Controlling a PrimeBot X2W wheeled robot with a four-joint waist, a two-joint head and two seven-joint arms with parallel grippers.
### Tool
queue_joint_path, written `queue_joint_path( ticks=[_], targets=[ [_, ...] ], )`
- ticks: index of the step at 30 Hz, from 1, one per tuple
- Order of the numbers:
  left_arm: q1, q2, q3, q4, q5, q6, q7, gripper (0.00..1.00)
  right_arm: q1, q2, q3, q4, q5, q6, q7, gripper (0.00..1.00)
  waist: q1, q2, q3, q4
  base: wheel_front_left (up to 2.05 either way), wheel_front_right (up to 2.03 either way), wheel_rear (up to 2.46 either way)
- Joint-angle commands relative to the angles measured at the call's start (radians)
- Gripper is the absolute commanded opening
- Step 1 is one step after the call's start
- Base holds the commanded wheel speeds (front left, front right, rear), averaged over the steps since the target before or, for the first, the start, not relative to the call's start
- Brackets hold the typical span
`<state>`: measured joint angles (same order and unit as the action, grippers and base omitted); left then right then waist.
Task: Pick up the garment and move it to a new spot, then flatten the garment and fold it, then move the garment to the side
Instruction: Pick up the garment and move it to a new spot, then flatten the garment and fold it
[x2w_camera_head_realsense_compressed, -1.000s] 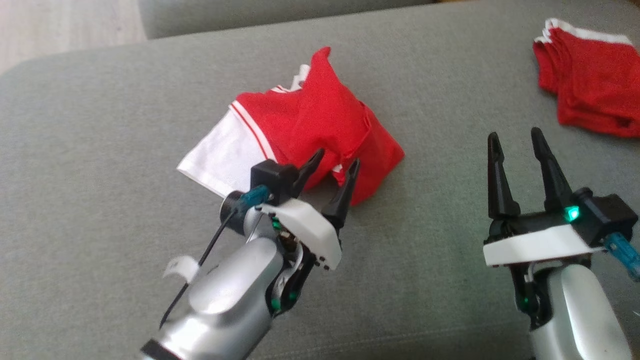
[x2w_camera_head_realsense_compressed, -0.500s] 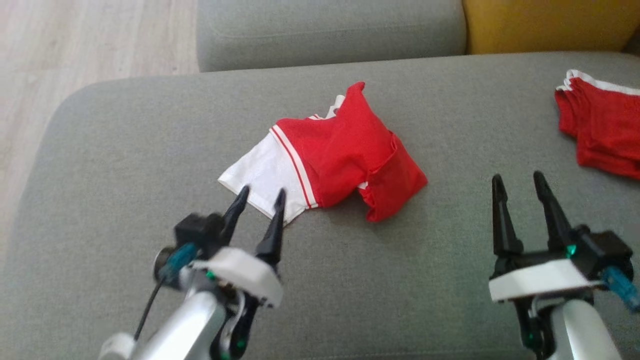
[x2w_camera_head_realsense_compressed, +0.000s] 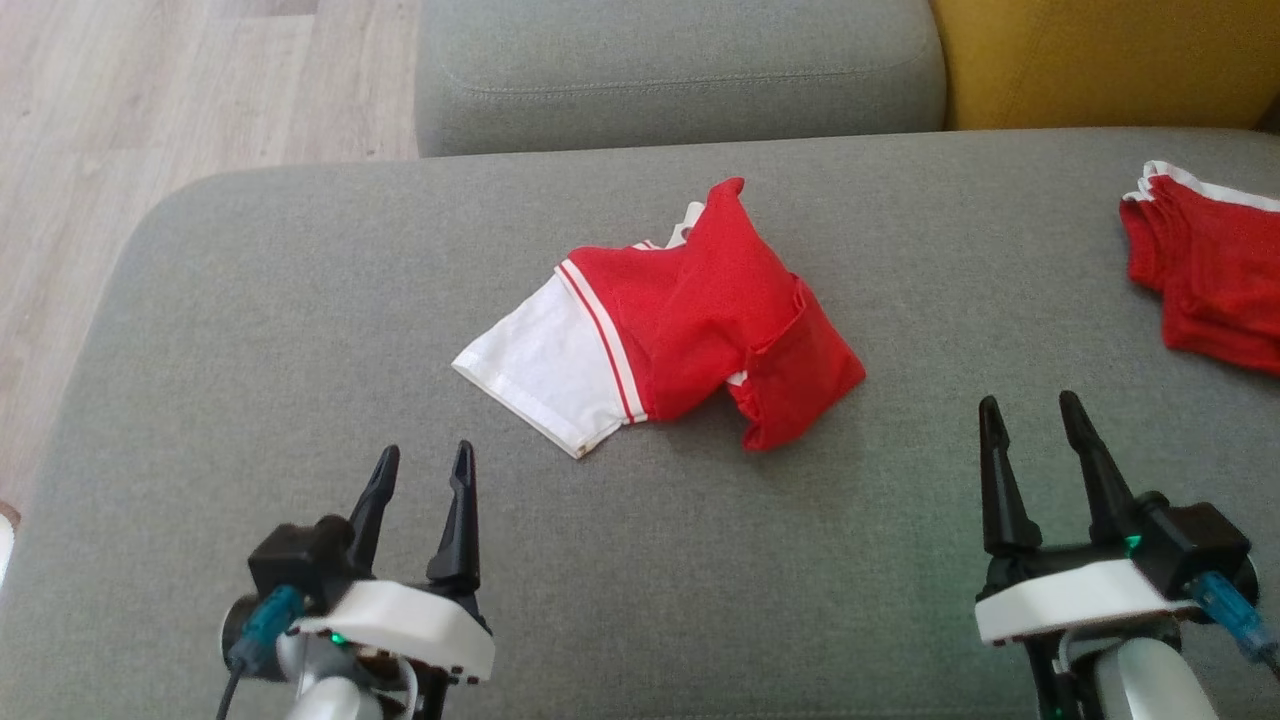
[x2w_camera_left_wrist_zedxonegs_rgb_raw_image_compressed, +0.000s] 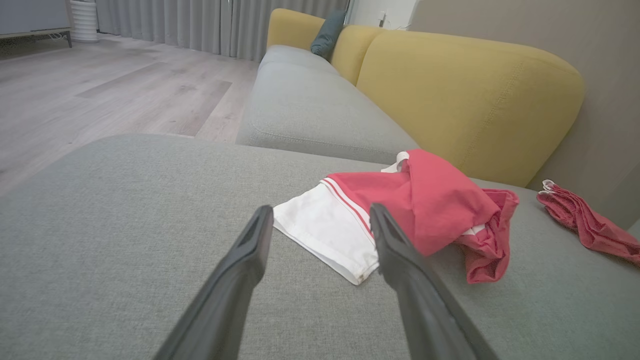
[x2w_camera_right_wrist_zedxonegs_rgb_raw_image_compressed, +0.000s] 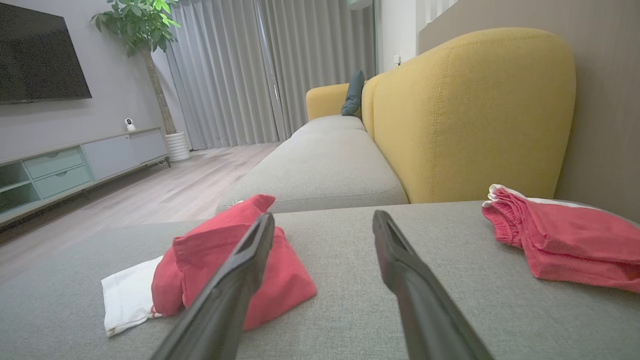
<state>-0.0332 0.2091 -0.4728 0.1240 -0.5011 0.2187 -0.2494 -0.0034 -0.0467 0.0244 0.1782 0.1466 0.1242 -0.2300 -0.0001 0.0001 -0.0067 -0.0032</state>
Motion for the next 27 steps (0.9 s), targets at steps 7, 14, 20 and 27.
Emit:
queue_joint_path(
  ticks=[7, 14, 20, 27],
  targets=[
    [-0.004, -0.025, 0.078, -0.044, 0.042, -0.03, -0.012, 1.0, -0.026, -0.004, 0.033, -0.012, -0.002, 0.007, -0.014, 1.0, 0.0001, -0.0001, -0.002, 0.007, 0.0, 0.0, 0.0],
    [0.004, -0.046, 0.103, -0.029, 0.063, -0.049, -0.012, 1.0, -0.033, -0.004, 0.036, 0.006, -0.003, 0.007, -0.013, 1.0, 0.0001, -0.0001, -0.001, 0.007, 0.0, 0.0, 0.0],
    [0.008, -0.06, 0.116, -0.018, 0.077, -0.064, -0.012, 1.0, -0.035, -0.004, 0.035, 0.012, -0.004, 0.007, -0.012, 1.0, 0.0001, -0.0001, 0.0, 0.008, 0.0, 0.0, 0.0],
    [0.01, -0.072, 0.129, -0.01, 0.09, -0.077, -0.012, 1.0, -0.038, -0.004, 0.044, 0.013, -0.003, 0.007, -0.01, 1.0, 0.0001, -0.0001, 0.004, 0.015, 0.0, 0.0, 0.0]
  ],
)
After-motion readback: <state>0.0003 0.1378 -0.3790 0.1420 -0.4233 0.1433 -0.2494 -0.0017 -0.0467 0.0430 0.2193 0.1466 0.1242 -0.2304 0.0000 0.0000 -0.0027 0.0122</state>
